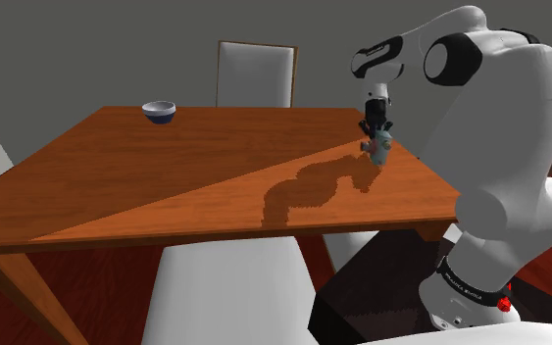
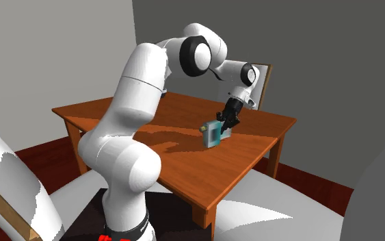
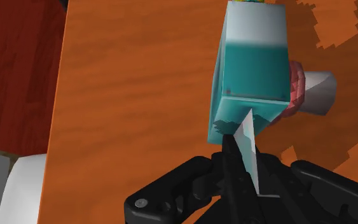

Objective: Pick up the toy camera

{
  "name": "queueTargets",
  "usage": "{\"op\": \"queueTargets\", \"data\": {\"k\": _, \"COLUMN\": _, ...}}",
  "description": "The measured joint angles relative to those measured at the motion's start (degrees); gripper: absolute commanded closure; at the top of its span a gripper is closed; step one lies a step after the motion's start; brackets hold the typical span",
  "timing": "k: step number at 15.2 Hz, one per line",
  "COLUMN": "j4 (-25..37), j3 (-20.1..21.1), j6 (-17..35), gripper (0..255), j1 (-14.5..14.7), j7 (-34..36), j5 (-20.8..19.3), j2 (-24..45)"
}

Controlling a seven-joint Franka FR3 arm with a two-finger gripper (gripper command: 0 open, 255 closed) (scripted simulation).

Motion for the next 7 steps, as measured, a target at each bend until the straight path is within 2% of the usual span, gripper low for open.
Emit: {"op": "queueTargets", "data": {"k": 7, "j4": 3.2, "j3": 0.0, "j6": -4.3, "gripper": 255, "j1": -0.1, "j7": 0.5, "j5": 0.1, "j2": -1.1}}
